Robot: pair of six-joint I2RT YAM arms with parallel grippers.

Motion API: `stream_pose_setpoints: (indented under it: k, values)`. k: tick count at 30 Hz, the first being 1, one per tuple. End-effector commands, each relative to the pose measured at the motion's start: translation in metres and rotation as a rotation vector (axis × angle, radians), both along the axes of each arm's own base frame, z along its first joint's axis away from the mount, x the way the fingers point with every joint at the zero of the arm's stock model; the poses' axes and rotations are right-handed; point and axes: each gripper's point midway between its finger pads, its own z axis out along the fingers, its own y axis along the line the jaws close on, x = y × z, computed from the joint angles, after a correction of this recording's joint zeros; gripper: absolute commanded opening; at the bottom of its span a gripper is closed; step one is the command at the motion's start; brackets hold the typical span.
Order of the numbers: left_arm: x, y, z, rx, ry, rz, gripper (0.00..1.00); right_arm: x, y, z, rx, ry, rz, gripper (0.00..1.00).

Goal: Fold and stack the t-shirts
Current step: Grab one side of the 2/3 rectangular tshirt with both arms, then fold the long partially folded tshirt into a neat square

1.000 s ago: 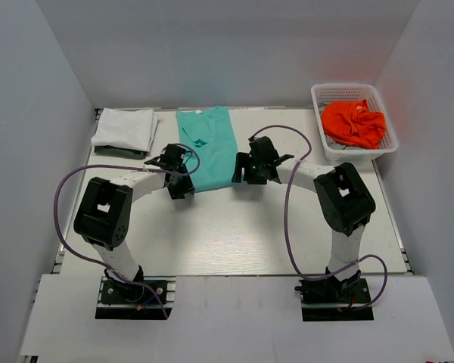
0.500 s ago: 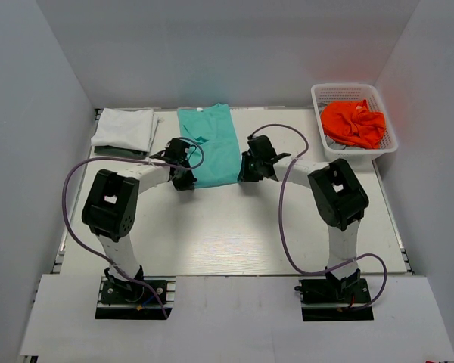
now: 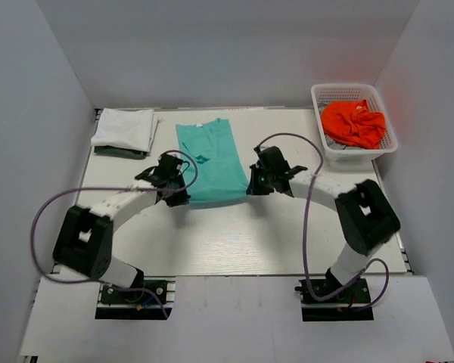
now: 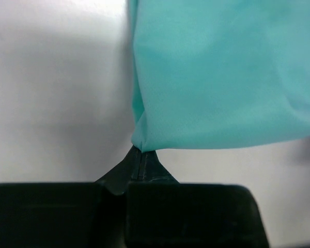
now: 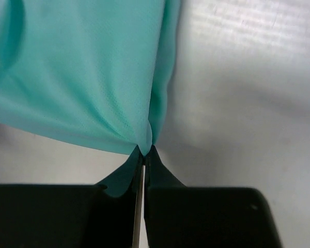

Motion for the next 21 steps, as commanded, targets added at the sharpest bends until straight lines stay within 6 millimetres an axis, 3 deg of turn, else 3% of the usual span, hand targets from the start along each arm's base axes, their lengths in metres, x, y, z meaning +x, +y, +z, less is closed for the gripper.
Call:
stream_pose_setpoints:
  k: [1,2,5,8,11,12,16,21]
  values:
    - [-0.043,0.000,0.029,-0.058,-0.011,-0.037,0.00,-0.052,-0.031,-0.004,-0.075,0.063,0.037,0.00]
    - [-0.061,-0.006,0.027,-0.089,0.012,-0.075,0.00,-0.059,-0.029,0.016,-0.040,0.031,0.054,0.00]
    - [-0.095,-0.026,0.043,-0.229,0.029,-0.166,0.00,-0.104,-0.028,0.020,-0.006,0.109,0.130,0.00]
    - [-0.120,-0.032,0.044,-0.277,0.071,-0.203,0.00,-0.133,-0.017,0.030,0.046,0.159,0.186,0.00]
    - [-0.134,-0.035,0.046,-0.297,0.096,-0.223,0.00,-0.137,-0.018,0.050,0.076,0.122,0.160,0.00]
    - [-0.134,-0.035,0.046,-0.297,0.096,-0.223,0.00,-0.133,-0.019,0.065,0.096,0.080,0.143,0.00]
    - [-0.120,-0.031,0.079,-0.283,-0.015,-0.194,0.00,-0.124,-0.025,0.093,0.085,0.031,0.086,0.00]
    - [-0.109,-0.034,0.099,-0.300,-0.079,-0.181,0.00,-0.114,-0.021,0.112,0.086,0.015,0.082,0.00]
